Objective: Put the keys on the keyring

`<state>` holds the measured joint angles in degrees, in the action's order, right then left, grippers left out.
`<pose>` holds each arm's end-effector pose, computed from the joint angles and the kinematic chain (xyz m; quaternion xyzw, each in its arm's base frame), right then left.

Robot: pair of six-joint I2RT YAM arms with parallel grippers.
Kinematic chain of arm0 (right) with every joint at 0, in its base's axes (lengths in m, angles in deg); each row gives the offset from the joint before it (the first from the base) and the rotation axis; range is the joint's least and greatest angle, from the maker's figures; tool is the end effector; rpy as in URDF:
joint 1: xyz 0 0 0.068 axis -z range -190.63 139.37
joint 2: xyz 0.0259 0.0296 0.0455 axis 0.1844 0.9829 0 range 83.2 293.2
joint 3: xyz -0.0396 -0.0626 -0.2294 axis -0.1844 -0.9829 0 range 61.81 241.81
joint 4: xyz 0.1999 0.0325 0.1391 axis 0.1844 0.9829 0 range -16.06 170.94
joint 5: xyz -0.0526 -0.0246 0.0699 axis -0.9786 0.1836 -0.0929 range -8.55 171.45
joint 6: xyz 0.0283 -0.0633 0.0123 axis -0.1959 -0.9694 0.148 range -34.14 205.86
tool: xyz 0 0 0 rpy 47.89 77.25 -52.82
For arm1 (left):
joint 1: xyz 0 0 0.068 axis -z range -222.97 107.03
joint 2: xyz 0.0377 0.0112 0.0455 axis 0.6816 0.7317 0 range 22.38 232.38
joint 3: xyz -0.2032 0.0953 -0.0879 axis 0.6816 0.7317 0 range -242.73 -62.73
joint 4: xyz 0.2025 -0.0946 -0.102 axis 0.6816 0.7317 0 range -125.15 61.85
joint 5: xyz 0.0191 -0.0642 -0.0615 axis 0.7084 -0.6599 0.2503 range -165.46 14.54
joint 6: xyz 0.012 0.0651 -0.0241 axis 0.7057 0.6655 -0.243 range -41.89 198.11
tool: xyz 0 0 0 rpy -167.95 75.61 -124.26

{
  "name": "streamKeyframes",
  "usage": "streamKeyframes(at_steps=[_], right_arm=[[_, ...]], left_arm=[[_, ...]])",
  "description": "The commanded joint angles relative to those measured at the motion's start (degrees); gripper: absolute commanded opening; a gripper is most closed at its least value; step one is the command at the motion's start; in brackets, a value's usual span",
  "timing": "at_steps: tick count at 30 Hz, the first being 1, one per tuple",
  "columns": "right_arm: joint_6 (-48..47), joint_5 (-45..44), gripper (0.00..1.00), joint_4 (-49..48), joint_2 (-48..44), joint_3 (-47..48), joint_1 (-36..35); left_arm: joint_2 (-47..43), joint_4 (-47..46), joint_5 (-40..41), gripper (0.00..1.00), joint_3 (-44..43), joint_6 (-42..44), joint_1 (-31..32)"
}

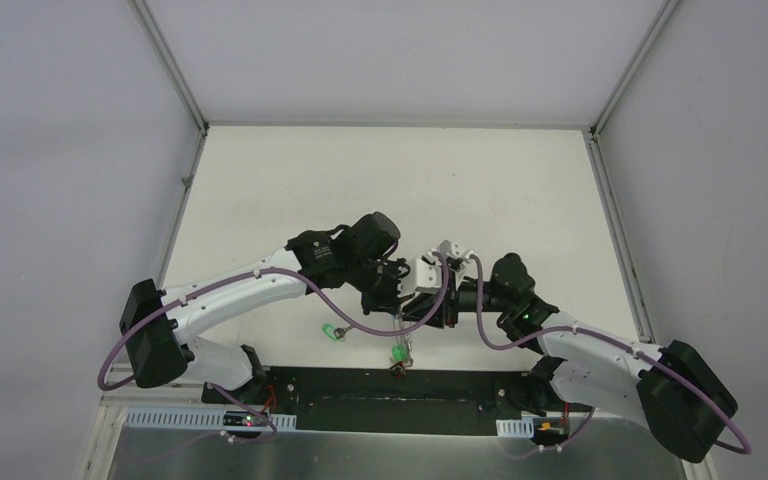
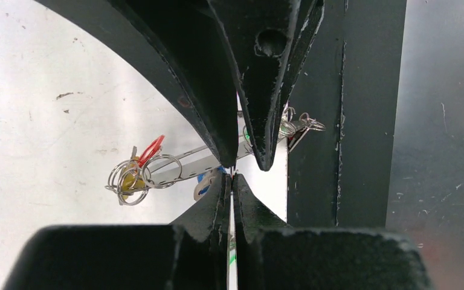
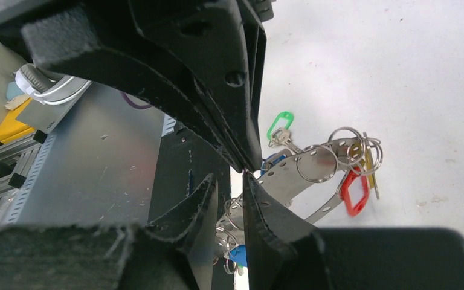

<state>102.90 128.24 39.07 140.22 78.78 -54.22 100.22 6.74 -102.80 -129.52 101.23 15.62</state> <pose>0.1307 0.1824 0.1963 -0.4163 0.5980 0.5655 0.3863 0.1245 -0.2546 0.2545 0.6595 0.6477 -0.3075 0.2257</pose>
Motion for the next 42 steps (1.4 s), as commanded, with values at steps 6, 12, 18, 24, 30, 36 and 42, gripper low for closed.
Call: streamKeyframes(at_steps=[6,12,18,24,30,36,42], right_arm=[[-0.6,0.8,0.17,-6.3,2.5,0.5,-2.1],[-1.6,-1.6,0.27,-4.8,1.1,-0.5,-2.2],[-5.1,-5.1,0.37,0.7,-4.2,-1.6,-2.2],[-6.2,-4.7,0.31,2.2,-5.2,-1.9,-2.2],[-6.2,-4.8,0.25,2.0,-4.7,-1.4,-2.2],[-6.6,-4.6,0.21,1.7,-3.7,-0.6,-2.3],[-6.7,-3.9,0.05,1.7,-2.3,0.4,-2.2]], left_arm=[[-3.6,-8.3,-3.5,0.00,2.3,-1.3,0.6],[-3.9,-8.5,-3.9,0.00,2.2,-1.1,0.6],[-5.6,-9.1,-3.7,0.00,3.5,-0.6,0.6],[-6.3,-11.1,-4.9,0.00,4.8,-1.0,0.7],[-5.9,-12.0,-5.6,0.00,4.6,-0.9,1.0],[-6.0,-12.4,-6.8,0.00,4.8,-0.7,1.5],[-6.5,-12.6,-6.6,0.00,5.2,-1.0,1.7]])
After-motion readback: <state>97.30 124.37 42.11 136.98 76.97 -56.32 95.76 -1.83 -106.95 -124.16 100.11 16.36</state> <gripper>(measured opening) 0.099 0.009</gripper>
